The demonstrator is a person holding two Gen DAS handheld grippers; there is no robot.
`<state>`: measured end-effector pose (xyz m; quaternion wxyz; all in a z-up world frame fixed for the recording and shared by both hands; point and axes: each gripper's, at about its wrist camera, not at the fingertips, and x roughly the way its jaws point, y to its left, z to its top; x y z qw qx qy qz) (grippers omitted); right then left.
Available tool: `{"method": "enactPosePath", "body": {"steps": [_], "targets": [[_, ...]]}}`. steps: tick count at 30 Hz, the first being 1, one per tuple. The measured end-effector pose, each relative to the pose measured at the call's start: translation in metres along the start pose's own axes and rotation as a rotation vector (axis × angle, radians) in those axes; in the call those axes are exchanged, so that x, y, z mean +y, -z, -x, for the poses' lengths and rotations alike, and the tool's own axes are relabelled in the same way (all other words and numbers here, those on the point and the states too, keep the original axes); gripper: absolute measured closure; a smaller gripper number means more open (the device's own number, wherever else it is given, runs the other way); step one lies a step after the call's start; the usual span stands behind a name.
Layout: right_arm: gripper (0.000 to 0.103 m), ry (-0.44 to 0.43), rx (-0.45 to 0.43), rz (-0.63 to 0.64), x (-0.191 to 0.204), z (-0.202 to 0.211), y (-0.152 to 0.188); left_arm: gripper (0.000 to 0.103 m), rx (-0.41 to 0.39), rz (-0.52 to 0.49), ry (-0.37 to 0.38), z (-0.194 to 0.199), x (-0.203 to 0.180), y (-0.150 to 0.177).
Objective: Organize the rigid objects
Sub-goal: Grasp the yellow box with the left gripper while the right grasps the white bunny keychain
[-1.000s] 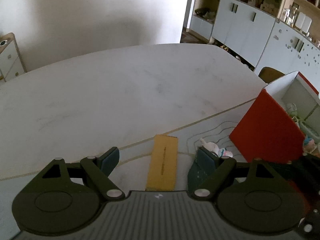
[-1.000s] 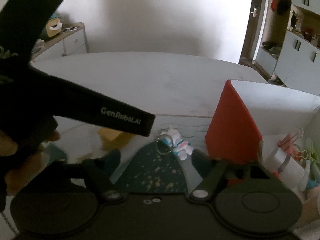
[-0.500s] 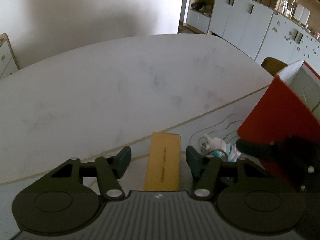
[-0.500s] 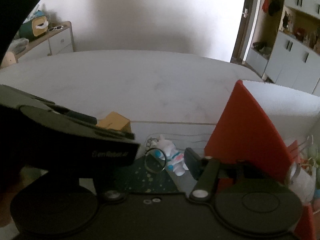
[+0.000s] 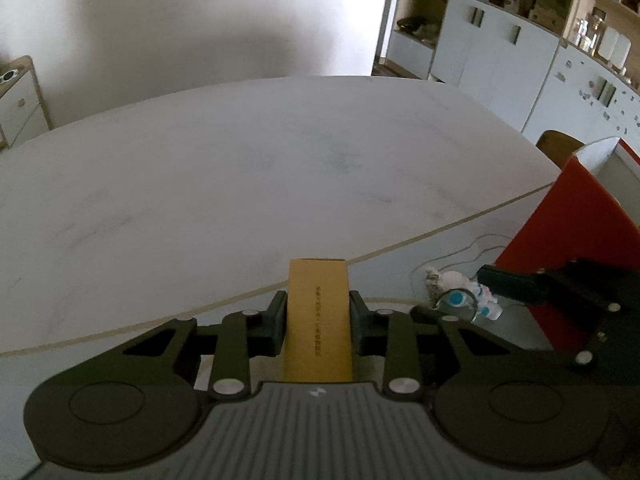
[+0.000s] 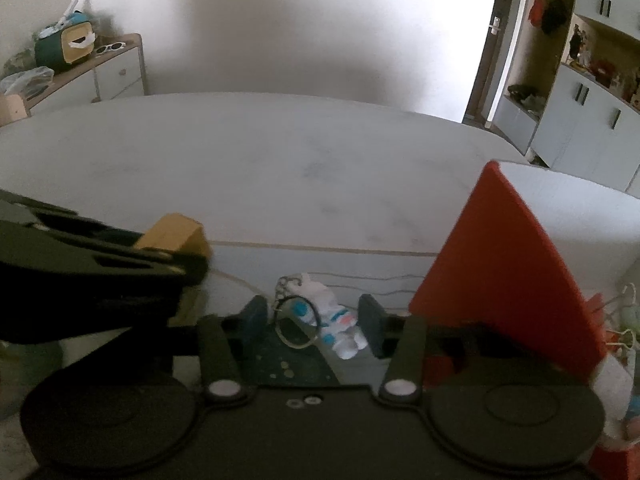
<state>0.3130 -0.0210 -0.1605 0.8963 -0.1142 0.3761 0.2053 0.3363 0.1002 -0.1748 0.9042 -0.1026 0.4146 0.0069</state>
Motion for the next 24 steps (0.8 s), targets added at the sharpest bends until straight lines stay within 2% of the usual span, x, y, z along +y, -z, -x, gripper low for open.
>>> {"method": "enactPosePath", "body": {"steps": [2,4,5,12,24], "targets": [[0.068,0.002,0.007,-0.007,-0.002,0.002,0.000,0.073,-0.002,-0.002,-0.005,0.002,0.002,0.002],[0.080,0.003,0.011,-0.020,-0.004,0.005,0.001,0.073,-0.001,-0.006,-0.015,0.004,0.001,0.006],[0.081,-0.004,0.015,-0.034,-0.006,0.006,0.000,0.073,0.000,-0.008,-0.014,0.005,0.000,0.007],[0.082,-0.058,0.043,-0.121,-0.011,0.029,0.005,0.074,0.017,-0.008,-0.012,0.017,0.001,0.018],[0.082,-0.165,0.006,-0.199,-0.037,0.122,0.008,0.074,0.015,-0.016,0.017,0.077,-0.013,0.028]]}}
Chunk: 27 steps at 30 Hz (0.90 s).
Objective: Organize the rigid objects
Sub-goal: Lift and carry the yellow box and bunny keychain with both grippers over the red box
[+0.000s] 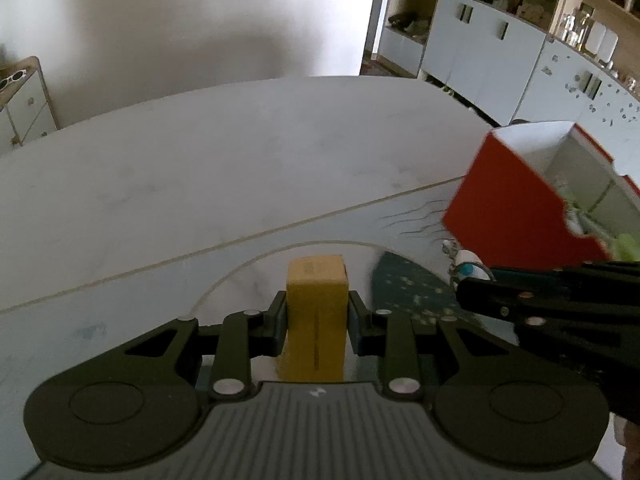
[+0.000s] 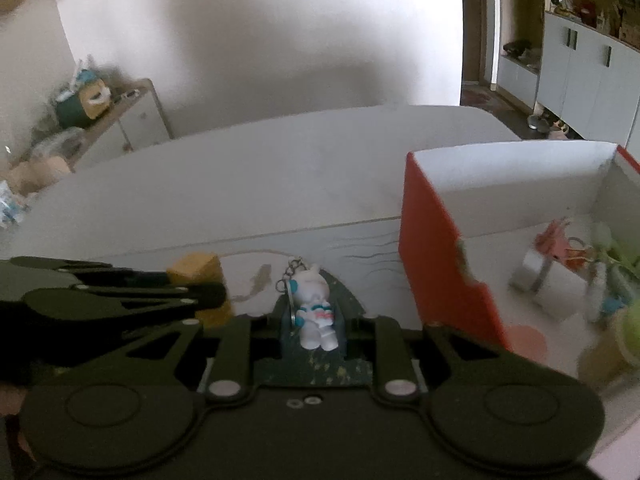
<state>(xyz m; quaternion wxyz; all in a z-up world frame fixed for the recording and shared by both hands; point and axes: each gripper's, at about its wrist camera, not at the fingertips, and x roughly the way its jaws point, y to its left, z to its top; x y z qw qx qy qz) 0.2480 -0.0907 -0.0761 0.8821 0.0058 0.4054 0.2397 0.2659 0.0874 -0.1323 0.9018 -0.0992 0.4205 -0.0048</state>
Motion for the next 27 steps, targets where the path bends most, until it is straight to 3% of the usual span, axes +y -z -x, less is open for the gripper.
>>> {"method": "enactPosePath", "body": {"steps": [8,10,16,22,27], "targets": [[0.082,-0.036,-0.066,-0.016,-0.016,0.059,-0.004,0.074,-0.029,-0.011,0.034,0.044,-0.026,-0.001],[0.082,-0.037,-0.084,-0.015,-0.022,0.071,-0.004,0.088,-0.040,-0.013,0.049,0.056,-0.032,-0.003],[0.082,-0.038,-0.108,-0.019,-0.042,0.090,-0.001,0.088,-0.079,-0.051,0.058,0.075,-0.055,-0.010],[0.082,-0.055,-0.096,-0.032,-0.067,0.102,0.010,0.088,-0.025,-0.002,0.051,0.070,-0.044,-0.005],[0.082,-0.051,-0.084,-0.047,-0.082,0.111,0.023,0.088,0.012,-0.051,0.060,0.058,-0.061,0.018]]}}
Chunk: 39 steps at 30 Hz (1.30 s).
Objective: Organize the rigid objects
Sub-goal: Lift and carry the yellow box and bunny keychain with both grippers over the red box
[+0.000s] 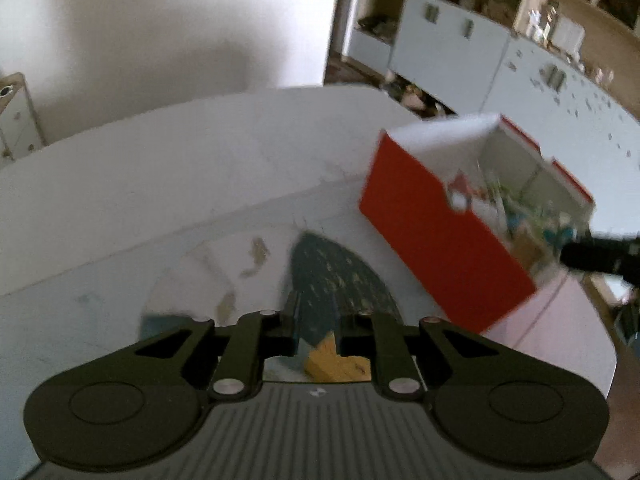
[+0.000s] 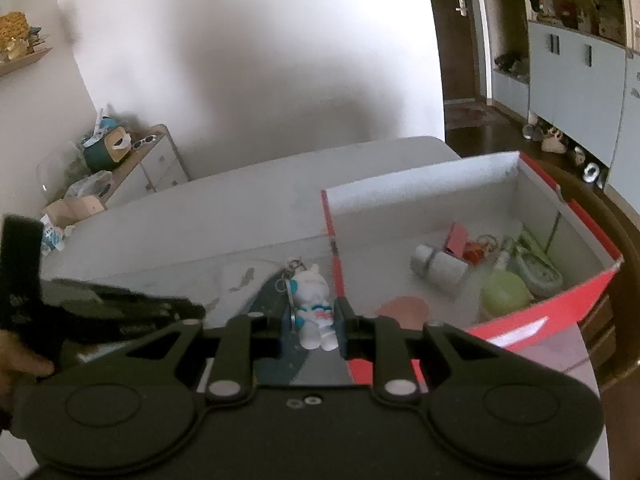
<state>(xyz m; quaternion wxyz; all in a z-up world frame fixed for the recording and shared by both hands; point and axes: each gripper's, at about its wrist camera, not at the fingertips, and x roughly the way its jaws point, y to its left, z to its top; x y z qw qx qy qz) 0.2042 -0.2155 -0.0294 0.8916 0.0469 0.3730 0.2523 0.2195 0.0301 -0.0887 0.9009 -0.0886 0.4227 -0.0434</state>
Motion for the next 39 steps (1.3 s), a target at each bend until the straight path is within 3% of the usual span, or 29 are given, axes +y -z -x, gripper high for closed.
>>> {"method": "enactPosePath", "body": {"steps": [3,5,6,9,10,18,25,29,34,39], "targets": [[0.081,0.005,0.001,-0.007,-0.006,0.005,0.003,0.087,0.054,0.017,-0.005,-0.013,-0.009,0.012],[0.082,0.005,-0.001,-0.007,-0.008,0.007,0.004,0.080,0.087,0.052,-0.001,-0.022,-0.011,0.017],[0.081,0.004,-0.002,-0.006,-0.009,0.008,0.004,0.070,0.095,0.066,-0.002,-0.027,-0.013,0.020],[0.081,0.001,-0.003,0.000,-0.013,0.010,0.004,0.029,0.092,0.098,-0.044,-0.035,-0.019,0.027],[0.081,0.001,-0.005,-0.001,-0.014,0.011,0.004,0.027,0.086,0.119,-0.058,-0.036,-0.021,0.030],[0.081,0.000,-0.001,0.004,-0.027,0.014,0.004,0.027,0.158,0.225,-0.166,-0.070,-0.033,0.043],[0.081,0.003,0.008,0.002,-0.042,0.016,0.003,0.028,0.136,0.201,-0.247,-0.076,-0.045,0.040],[0.081,-0.002,0.009,0.008,-0.052,0.018,0.001,0.040,0.116,0.177,-0.272,-0.076,-0.052,0.039],[0.081,-0.020,0.008,0.025,-0.065,0.018,-0.007,0.070,0.094,0.172,-0.276,-0.075,-0.060,0.037],[0.081,-0.044,0.008,0.050,-0.080,0.016,-0.014,0.073,0.086,0.193,-0.289,-0.075,-0.062,0.037]]}}
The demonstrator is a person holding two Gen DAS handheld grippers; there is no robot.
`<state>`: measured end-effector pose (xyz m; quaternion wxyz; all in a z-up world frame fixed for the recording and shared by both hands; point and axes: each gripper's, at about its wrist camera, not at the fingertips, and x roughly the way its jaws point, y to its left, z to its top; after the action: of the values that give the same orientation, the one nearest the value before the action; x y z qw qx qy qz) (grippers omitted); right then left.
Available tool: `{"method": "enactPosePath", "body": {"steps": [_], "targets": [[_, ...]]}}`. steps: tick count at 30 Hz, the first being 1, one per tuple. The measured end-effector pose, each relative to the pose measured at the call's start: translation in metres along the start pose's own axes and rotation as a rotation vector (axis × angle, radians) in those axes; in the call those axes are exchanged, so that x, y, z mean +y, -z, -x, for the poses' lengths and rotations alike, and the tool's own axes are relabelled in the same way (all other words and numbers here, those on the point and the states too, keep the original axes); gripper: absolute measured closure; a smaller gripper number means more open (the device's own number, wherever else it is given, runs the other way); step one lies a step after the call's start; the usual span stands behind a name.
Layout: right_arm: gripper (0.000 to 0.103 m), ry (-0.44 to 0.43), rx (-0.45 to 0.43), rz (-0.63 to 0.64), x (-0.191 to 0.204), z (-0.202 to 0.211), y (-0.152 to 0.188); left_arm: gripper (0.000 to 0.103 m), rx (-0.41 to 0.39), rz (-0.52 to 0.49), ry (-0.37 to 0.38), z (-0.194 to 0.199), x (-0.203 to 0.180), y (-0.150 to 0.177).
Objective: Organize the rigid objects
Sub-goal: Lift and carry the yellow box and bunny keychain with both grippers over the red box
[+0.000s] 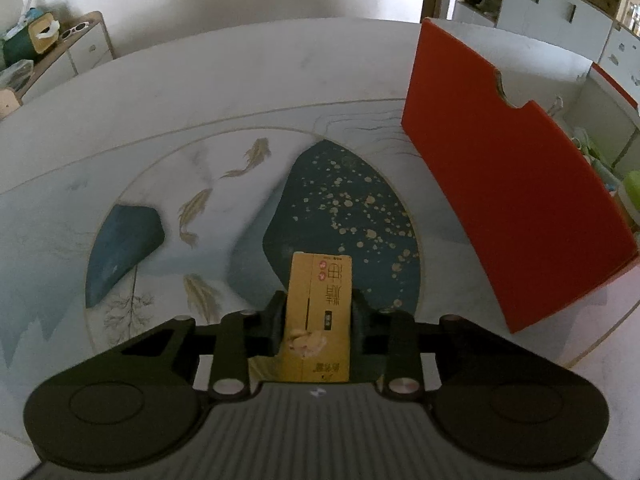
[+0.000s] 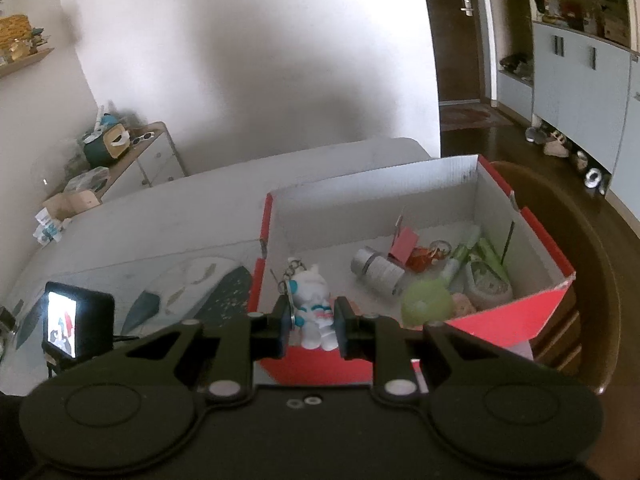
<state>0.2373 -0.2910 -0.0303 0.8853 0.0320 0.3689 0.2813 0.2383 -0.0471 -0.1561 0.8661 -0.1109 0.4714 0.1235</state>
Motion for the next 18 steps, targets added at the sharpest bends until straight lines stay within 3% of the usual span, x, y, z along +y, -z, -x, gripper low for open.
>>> {"method": "enactPosePath", "body": {"steps": [8,18], "targets": [[0.081,-0.019,-0.007,0.017,-0.040,0.001,-0.017,0.073,0.002,0.044,-0.025,0.006,0.003,-0.002],[0.081,-0.001,-0.017,0.008,-0.090,0.000,-0.032,0.073,-0.056,0.103,0.034,0.057,-0.011,-0.029]]}}
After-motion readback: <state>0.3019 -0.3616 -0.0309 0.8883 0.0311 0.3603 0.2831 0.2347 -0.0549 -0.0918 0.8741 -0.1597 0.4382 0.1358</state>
